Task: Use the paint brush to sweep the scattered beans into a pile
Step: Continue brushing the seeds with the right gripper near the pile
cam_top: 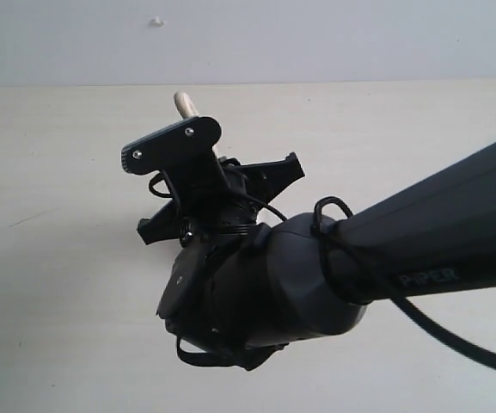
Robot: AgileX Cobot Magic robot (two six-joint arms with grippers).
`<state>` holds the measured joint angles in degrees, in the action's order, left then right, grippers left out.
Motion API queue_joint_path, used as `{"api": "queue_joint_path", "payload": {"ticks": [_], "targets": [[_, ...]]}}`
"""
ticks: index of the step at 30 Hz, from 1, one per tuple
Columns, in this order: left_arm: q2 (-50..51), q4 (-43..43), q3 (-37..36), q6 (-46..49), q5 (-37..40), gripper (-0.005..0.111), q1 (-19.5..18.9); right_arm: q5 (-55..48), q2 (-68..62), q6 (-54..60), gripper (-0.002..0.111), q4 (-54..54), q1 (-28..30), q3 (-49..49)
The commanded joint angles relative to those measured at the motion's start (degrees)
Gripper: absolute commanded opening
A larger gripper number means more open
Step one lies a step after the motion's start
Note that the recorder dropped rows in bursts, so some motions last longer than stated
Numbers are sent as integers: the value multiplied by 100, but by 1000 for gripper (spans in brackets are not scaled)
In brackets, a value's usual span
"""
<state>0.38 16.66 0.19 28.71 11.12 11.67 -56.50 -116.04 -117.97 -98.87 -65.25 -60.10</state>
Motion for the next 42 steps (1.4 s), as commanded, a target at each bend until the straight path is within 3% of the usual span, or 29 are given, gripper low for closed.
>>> {"api": "queue_joint_path", "payload": {"ticks": [1,5,9,14,22,42], "targets": [[-31,-9,-19,1,-4,0,16,-55,18,-110,0,-108,-29,-216],[-31,-9,-19,1,-4,0,16,-474,107,124,0,-104,-187,-266],[-31,-9,-19,1,-4,0,16,-1293,350,1107,0,294,-397,-266],[-31,-9,-19,1,-4,0,16,-1347,354,2217,0,870,-329,-191],[-31,-9,-19,1,-4,0,16,-1154,-175,1576,0,950,333,199],[-31,-9,-19,1,-4,0,16,1486,-55,-341,0,806,332,187]]}}
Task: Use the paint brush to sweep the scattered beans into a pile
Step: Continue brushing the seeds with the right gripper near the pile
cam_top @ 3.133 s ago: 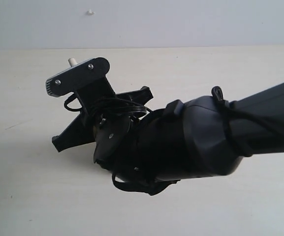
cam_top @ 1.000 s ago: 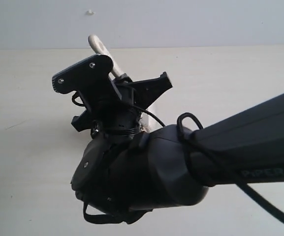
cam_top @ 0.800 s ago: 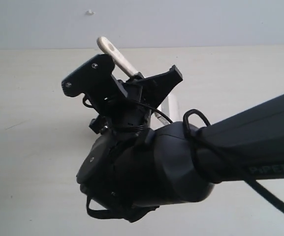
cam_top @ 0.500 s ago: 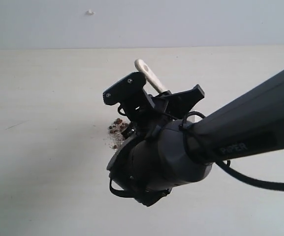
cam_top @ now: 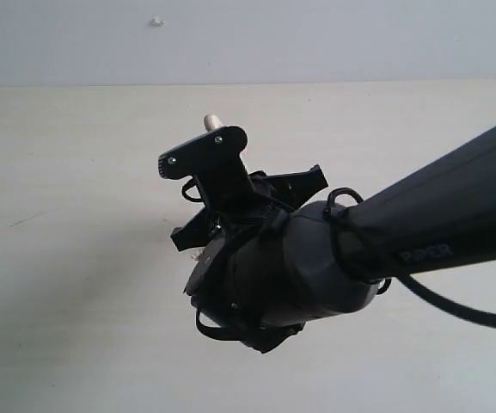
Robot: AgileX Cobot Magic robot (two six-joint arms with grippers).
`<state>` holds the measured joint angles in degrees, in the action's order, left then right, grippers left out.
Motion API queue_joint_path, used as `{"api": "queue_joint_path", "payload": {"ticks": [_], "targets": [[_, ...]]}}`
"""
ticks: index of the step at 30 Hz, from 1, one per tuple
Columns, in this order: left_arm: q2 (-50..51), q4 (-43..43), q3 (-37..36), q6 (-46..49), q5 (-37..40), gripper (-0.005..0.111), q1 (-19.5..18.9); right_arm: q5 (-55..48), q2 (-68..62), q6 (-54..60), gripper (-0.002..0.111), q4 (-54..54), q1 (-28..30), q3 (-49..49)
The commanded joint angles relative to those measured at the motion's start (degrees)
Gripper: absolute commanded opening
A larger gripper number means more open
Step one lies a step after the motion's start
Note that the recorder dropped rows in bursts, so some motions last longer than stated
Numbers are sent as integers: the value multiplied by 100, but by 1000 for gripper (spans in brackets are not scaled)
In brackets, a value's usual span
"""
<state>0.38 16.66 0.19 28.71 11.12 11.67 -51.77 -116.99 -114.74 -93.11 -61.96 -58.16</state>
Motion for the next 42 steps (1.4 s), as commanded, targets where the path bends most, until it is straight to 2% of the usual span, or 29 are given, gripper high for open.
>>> {"api": "queue_joint_path", "payload": {"ticks": [1,9,16,22,30,35,42], "targets": [[-31,-9,-19,1,-4,0,16,1089,125,-687,0,147,3,-7],[-31,-9,-19,1,-4,0,16,910,467,-470,0,156,3,-355],[-31,-9,-19,1,-4,0,16,-184,995,945,0,857,3,-355],[-31,-9,-19,1,-4,0,16,-532,1273,2010,0,1875,-57,-249],[-31,-9,-19,1,-4,0,16,-672,1177,1762,0,1871,-726,-25],[-31,-9,-19,1,-4,0,16,-650,880,1423,0,1844,-751,-25],[-31,-9,-19,1,-4,0,16,110,686,351,0,1540,-751,-35]]}}
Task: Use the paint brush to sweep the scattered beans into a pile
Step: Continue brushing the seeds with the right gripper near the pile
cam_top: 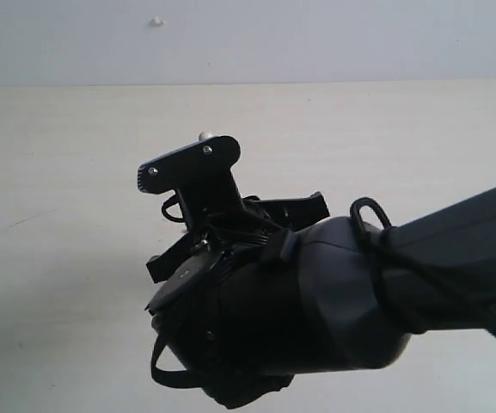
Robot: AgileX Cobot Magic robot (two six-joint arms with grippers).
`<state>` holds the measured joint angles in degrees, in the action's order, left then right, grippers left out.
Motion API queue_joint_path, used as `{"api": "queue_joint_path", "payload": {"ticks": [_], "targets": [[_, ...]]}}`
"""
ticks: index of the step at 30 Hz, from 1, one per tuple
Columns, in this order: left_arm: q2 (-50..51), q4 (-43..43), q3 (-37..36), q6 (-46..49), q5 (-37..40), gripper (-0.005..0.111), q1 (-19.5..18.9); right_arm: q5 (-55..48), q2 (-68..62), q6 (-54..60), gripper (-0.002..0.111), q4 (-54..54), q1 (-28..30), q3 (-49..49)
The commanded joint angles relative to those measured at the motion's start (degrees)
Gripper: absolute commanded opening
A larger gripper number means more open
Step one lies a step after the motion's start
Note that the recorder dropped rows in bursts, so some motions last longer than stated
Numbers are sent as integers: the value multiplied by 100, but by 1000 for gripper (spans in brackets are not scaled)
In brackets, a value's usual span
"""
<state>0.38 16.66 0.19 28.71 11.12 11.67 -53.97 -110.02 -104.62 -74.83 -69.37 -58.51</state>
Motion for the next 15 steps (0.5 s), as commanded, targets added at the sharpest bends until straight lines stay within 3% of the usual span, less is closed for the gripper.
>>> {"api": "queue_joint_path", "payload": {"ticks": [1,11,15], "targets": [[-31,-9,-19,1,-4,0,16,330,-12,-820,0,-344,-10,-32],[-31,-9,-19,1,-4,0,16,167,-1,-1689,0,-668,-10,-321],[-31,-9,-19,1,-4,0,16,-158,9,-1292,0,-515,-10,-321]]}}
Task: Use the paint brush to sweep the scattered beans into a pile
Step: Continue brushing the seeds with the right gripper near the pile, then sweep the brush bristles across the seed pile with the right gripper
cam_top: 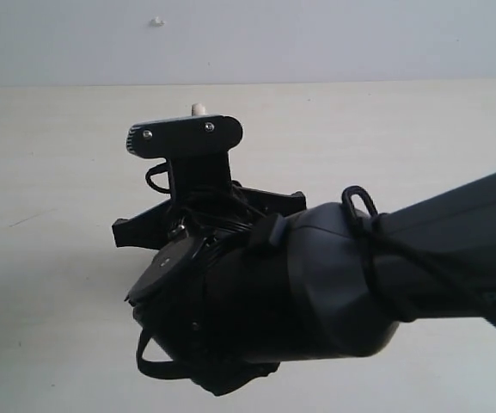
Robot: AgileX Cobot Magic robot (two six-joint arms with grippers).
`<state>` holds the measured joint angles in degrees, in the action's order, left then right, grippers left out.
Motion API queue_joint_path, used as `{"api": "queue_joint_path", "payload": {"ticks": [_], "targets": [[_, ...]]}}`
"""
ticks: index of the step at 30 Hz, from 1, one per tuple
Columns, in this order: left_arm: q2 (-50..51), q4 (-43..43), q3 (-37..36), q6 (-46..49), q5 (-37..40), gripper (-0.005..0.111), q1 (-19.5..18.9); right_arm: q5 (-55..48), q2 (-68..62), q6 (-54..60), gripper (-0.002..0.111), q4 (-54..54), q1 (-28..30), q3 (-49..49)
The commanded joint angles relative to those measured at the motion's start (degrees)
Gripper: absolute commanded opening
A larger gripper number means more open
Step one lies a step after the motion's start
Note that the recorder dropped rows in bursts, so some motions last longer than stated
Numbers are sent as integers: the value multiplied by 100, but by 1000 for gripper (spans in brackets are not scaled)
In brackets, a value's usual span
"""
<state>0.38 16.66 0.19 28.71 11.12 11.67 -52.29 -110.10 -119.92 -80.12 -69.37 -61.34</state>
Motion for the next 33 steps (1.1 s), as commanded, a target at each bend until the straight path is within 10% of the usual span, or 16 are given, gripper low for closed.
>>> {"api": "queue_joint_path", "payload": {"ticks": [1,12,22,33], "targets": [[-31,-9,-19,1,-4,0,16,-424,29,416,0,55,-21,-37],[-31,-9,-19,1,-4,0,16,-744,579,1756,0,-1013,23,14],[-31,-9,-19,1,-4,0,16,766,-116,1955,0,-1983,1375,-125],[-31,-9,-19,1,-4,0,16,1887,-332,1915,0,-1983,1507,-259]]}}
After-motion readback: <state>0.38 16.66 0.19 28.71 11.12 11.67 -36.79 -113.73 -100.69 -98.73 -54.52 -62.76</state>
